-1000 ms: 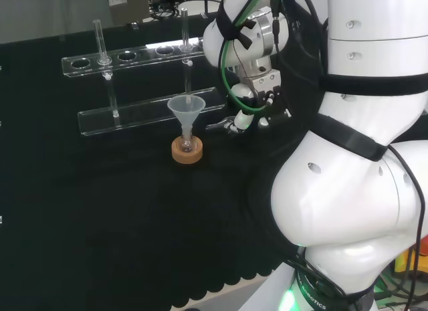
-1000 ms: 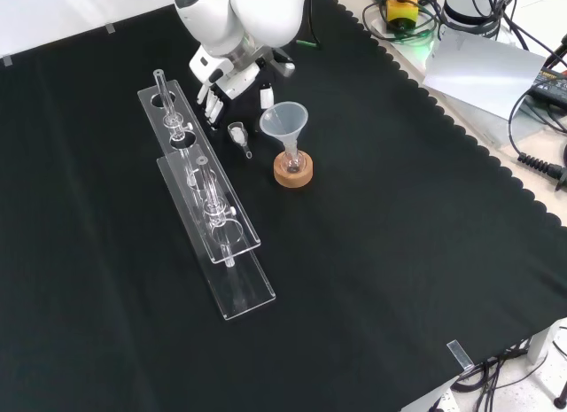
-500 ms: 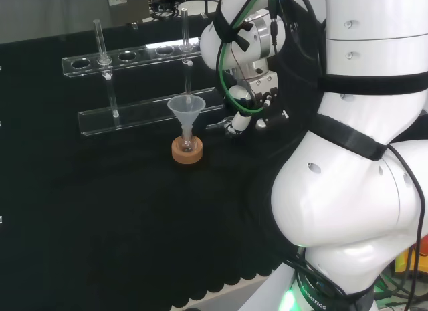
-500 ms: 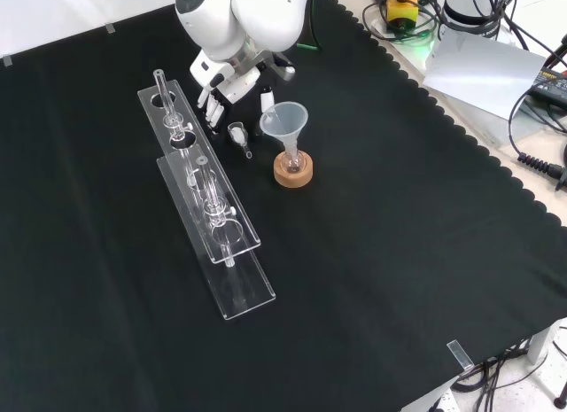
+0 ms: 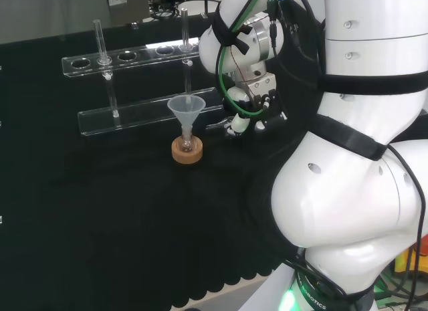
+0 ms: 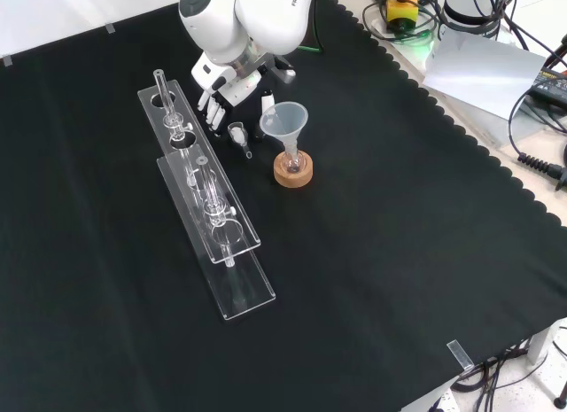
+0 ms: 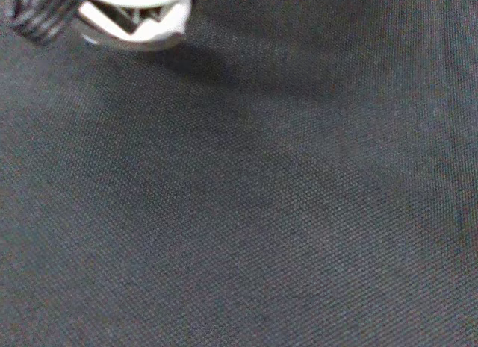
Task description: Pick up the weighing funnel.
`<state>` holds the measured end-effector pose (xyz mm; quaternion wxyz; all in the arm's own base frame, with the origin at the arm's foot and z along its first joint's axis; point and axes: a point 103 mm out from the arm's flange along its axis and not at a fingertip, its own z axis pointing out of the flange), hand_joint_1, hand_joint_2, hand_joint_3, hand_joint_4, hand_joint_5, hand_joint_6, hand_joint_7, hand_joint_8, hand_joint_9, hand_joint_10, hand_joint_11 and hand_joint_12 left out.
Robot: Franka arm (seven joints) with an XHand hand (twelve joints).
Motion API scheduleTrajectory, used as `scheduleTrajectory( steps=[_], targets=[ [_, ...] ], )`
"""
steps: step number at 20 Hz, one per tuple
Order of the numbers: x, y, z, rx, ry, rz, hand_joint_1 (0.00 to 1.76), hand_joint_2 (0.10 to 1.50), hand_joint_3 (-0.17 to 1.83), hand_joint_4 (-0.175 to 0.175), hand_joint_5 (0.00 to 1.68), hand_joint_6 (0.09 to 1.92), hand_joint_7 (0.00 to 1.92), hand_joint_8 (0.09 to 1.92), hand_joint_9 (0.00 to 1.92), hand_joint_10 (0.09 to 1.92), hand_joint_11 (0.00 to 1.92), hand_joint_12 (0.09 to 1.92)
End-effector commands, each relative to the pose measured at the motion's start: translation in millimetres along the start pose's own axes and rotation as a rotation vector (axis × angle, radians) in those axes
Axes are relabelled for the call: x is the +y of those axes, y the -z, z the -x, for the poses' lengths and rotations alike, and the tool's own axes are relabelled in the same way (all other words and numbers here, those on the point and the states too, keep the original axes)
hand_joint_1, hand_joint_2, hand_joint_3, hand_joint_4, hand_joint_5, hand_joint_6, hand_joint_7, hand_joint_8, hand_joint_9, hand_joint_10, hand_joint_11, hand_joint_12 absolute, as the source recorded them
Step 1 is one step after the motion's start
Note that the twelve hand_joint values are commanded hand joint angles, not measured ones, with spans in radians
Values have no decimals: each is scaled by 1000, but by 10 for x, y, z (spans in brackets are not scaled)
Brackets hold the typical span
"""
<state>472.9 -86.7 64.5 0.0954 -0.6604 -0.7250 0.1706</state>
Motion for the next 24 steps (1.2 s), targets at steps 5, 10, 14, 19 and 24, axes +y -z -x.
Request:
scheduleTrajectory(
  steps=[5, 10, 14, 19, 24],
  targets=[
    [-5, -29, 11, -1, 3, -7, 903, 612, 606, -23, 636, 804, 575, 760, 822, 585, 475, 1279],
    [0, -30, 18, 1, 5, -6, 906, 615, 606, -22, 645, 814, 577, 758, 826, 581, 478, 1278],
    [3, -29, 22, 2, 4, -4, 864, 654, 609, -16, 701, 826, 591, 757, 838, 575, 492, 1272],
    [18, -32, 35, -10, -1, -8, 803, 732, 548, -7, 823, 799, 634, 743, 879, 546, 541, 1246],
    [20, -38, 37, -17, -7, -16, 803, 754, 534, -6, 857, 799, 651, 741, 894, 539, 559, 1238]
  ],
)
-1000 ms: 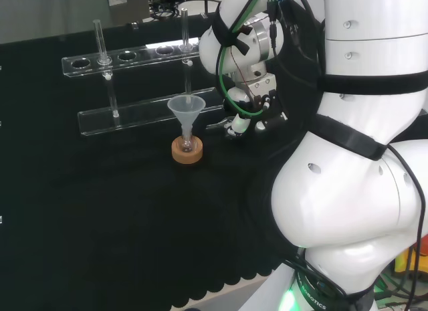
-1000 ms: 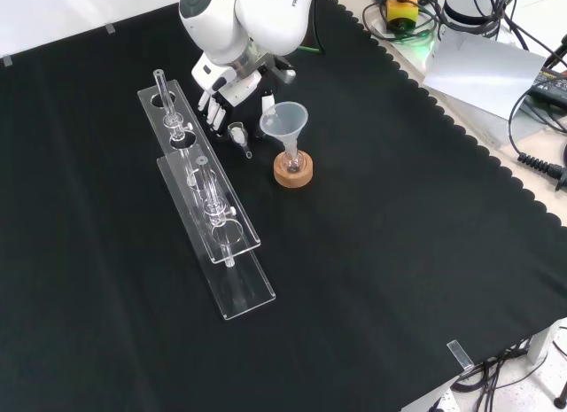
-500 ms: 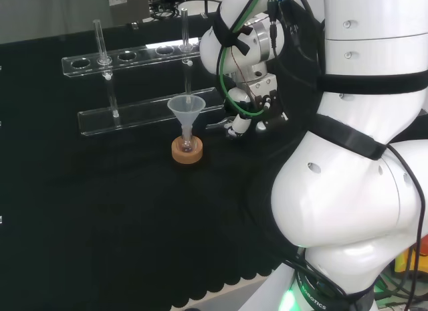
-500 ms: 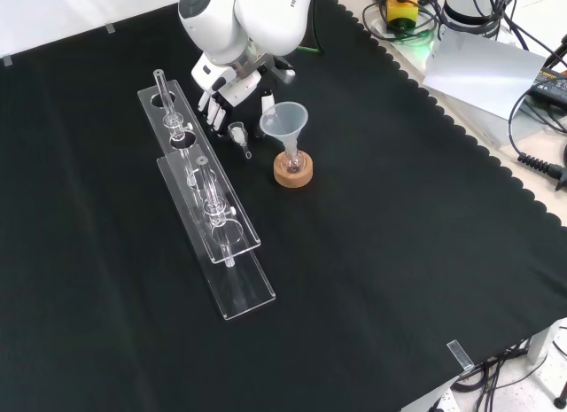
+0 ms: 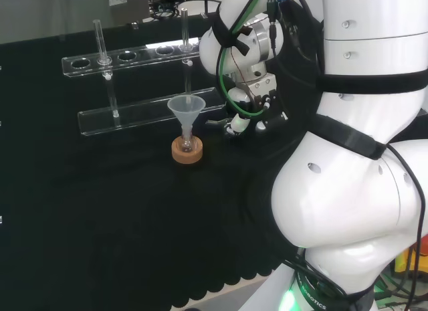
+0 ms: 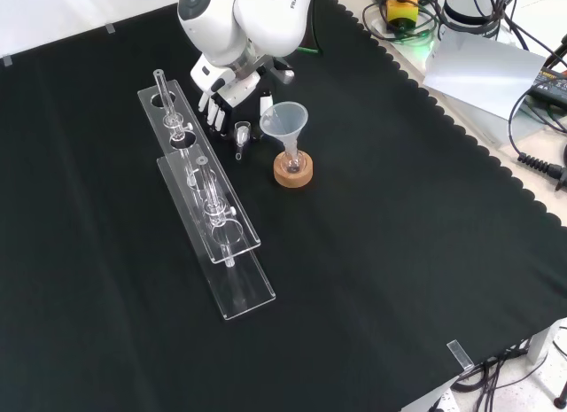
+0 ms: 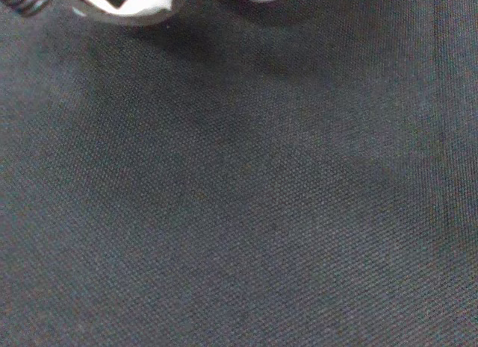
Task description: Pick up the weighing funnel.
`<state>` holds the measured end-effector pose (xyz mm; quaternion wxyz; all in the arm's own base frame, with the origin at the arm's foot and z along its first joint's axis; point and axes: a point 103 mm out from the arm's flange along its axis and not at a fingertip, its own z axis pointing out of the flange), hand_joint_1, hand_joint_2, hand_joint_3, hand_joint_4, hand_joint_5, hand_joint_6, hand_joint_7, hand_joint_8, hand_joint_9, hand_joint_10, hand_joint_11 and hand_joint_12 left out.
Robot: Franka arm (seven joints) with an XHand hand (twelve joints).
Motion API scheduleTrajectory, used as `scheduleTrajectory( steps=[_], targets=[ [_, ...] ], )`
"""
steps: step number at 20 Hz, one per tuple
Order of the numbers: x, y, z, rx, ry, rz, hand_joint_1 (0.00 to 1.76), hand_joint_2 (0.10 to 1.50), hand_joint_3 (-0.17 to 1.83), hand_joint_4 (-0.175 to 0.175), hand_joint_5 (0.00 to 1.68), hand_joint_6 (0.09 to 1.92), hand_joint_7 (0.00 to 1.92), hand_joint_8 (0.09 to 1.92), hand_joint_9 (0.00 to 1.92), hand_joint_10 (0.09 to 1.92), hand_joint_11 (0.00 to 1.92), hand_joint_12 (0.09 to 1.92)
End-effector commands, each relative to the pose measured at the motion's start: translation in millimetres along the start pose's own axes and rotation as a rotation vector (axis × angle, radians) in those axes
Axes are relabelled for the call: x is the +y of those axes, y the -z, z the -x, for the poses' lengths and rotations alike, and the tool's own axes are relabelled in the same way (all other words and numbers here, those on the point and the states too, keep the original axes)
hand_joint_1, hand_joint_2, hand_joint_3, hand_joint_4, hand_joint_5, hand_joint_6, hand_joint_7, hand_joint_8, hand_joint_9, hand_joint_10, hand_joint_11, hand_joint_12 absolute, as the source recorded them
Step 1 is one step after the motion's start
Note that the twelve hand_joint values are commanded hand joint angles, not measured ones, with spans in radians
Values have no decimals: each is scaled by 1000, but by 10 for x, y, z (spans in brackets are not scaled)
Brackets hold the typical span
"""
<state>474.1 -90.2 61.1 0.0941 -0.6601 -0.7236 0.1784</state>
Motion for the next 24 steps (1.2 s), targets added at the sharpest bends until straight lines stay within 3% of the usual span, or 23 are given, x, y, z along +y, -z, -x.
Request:
scheduleTrajectory(
  steps=[1, 17, 21, 24],
  targets=[
    [-3, -9, 5, -4, -4, -9, 812, 756, 531, -6, 861, 799, 652, 740, 895, 537, 561, 1236],
    [-23, -13, 28, 2, 3, -39, 893, 650, 550, -22, 614, 845, 575, 740, 845, 521, 497, 1259],
    [-21, -28, 38, 0, -1, -35, 894, 633, 574, -19, 618, 849, 565, 751, 836, 535, 484, 1271],
    [-26, -23, 44, -9, -4, -20, 882, 649, 592, -5, 729, 824, 571, 758, 840, 551, 493, 1268]
  ],
)
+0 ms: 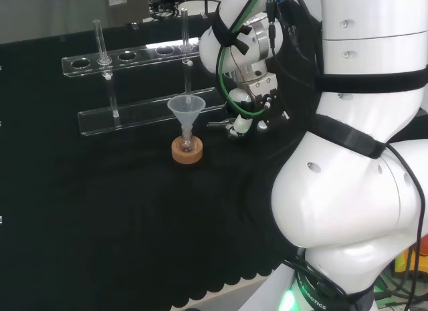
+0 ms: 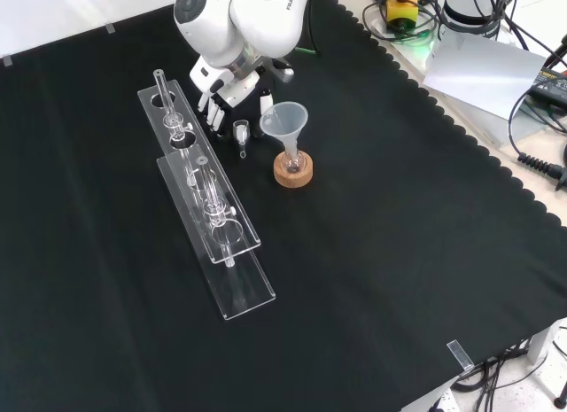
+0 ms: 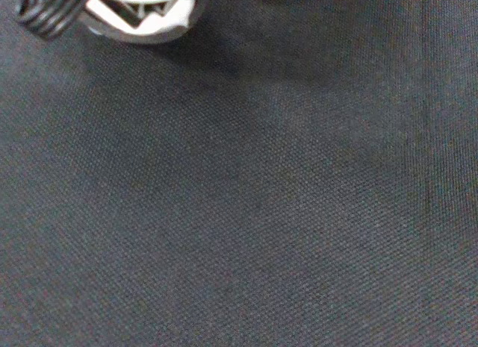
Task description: Pick up the weighing funnel.
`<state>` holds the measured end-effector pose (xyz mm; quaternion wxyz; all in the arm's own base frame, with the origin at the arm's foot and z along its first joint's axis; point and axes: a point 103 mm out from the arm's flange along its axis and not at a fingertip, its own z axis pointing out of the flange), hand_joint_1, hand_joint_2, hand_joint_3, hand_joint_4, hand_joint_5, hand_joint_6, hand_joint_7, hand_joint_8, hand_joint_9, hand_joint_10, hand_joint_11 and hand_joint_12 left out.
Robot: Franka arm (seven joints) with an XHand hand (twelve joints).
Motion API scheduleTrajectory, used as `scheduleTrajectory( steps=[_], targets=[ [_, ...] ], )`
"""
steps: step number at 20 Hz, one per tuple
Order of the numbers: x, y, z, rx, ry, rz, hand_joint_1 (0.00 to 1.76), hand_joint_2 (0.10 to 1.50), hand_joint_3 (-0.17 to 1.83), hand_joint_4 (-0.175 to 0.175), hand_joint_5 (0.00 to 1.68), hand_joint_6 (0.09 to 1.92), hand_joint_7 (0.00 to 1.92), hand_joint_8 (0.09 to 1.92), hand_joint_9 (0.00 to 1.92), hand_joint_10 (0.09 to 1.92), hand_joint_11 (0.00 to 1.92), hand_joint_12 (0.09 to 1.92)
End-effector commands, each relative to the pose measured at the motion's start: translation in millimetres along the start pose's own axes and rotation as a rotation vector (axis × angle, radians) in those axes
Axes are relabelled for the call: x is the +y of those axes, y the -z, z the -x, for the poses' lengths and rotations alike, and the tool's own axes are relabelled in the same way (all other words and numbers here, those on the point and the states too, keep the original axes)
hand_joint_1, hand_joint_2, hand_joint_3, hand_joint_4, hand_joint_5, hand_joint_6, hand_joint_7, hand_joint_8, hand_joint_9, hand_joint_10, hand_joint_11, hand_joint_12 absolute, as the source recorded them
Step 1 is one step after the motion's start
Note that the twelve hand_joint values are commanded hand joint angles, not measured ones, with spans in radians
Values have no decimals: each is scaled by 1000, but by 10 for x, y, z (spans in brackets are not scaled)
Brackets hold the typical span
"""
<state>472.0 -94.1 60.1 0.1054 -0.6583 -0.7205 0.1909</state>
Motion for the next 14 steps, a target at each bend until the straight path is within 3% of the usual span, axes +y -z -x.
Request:
scheduleTrajectory(
  steps=[1, 2, 4, 6, 14],
  targets=[
    [-9, 6, 11, -13, -5, 19, 877, 670, 589, 1, 788, 806, 579, 758, 851, 552, 505, 1261],
    [-16, 16, 17, -16, -7, 29, 870, 699, 580, 9, 863, 786, 592, 755, 867, 547, 527, 1250],
    [-31, 40, 29, -20, -10, 52, 977, 830, 446, 118, 994, 890, 635, 743, 917, 527, 597, 1210],
    [-51, 63, 54, -26, -14, 57, 1023, 860, 435, 162, 1039, 951, 679, 712, 976, 483, 662, 1160],
    [-156, 242, 163, -37, 8, 38, 1049, 805, 549, 175, 1071, 980, 670, 680, 1025, 407, 708, 1126]
  ],
)
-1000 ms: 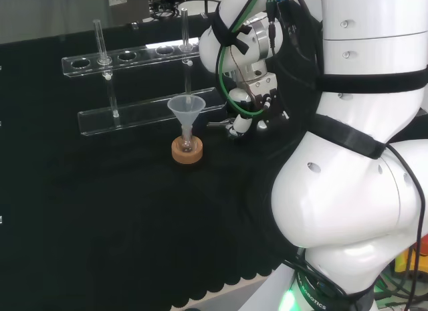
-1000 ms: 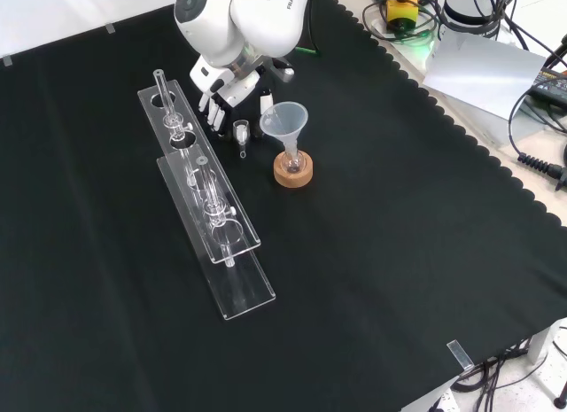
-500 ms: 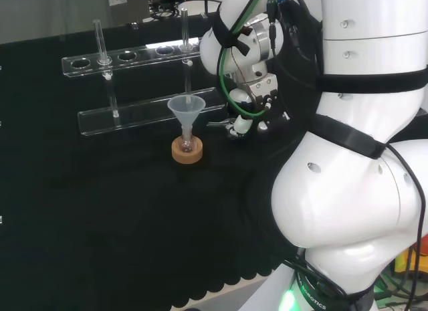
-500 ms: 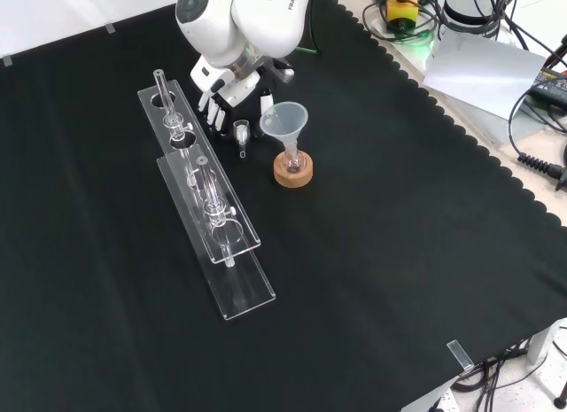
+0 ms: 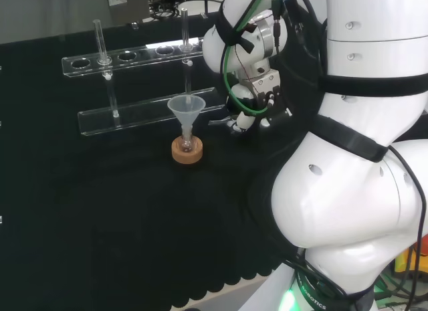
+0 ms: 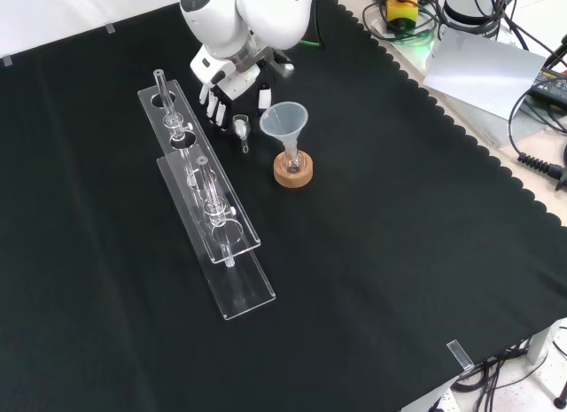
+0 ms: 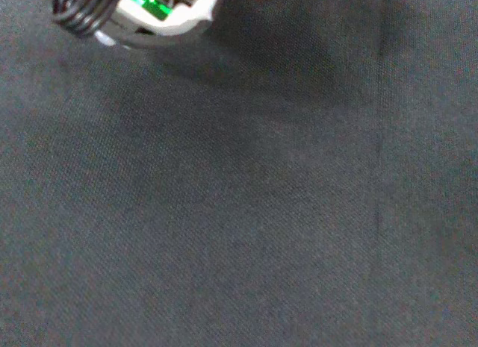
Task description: Pick up the weighing funnel.
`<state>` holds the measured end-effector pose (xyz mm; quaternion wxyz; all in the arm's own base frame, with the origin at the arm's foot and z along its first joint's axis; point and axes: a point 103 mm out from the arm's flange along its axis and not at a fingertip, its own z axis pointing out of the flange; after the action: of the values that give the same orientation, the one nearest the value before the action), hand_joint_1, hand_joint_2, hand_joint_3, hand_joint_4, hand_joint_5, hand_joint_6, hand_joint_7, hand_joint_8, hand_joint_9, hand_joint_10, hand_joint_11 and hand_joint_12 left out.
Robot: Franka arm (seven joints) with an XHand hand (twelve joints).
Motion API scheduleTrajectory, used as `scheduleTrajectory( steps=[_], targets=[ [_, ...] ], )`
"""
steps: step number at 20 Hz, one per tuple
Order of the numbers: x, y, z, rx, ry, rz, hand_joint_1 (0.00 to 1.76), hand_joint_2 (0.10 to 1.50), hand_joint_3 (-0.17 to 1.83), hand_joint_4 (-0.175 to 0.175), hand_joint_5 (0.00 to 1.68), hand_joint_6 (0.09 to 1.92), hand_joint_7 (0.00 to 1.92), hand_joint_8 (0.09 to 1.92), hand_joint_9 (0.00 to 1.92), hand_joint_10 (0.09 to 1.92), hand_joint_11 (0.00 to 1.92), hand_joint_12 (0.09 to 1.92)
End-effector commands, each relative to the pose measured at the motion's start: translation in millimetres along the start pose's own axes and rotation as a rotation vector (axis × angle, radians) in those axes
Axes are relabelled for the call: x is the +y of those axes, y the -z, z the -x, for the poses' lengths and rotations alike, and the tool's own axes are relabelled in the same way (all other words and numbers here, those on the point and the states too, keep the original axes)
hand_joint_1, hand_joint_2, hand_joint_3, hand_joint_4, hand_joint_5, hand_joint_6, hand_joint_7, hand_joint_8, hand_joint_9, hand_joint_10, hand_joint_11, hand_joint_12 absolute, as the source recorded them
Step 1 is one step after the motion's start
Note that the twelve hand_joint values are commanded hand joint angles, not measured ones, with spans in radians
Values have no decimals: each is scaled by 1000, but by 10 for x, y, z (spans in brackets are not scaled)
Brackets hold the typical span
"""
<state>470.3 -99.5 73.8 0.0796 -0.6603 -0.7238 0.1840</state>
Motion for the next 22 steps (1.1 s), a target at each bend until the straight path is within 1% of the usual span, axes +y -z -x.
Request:
scheduleTrajectory(
  steps=[1, 6, 12, 22],
  targets=[
    [-97, 176, 131, -9, 16, -9, 1051, 800, 555, 175, 1074, 977, 666, 680, 1024, 405, 708, 1126],
    [-244, 454, 267, -23, 3, 4, 1059, 777, 584, 175, 1092, 958, 657, 684, 1021, 401, 701, 1128],
    [-484, 826, 391, -64, -22, 22, 1064, 764, 603, 175, 1101, 951, 654, 685, 1015, 398, 692, 1132],
    [-858, 1255, 429, -119, -43, 45, 1067, 748, 629, 175, 1109, 948, 638, 681, 1007, 397, 680, 1139]
  ],
)
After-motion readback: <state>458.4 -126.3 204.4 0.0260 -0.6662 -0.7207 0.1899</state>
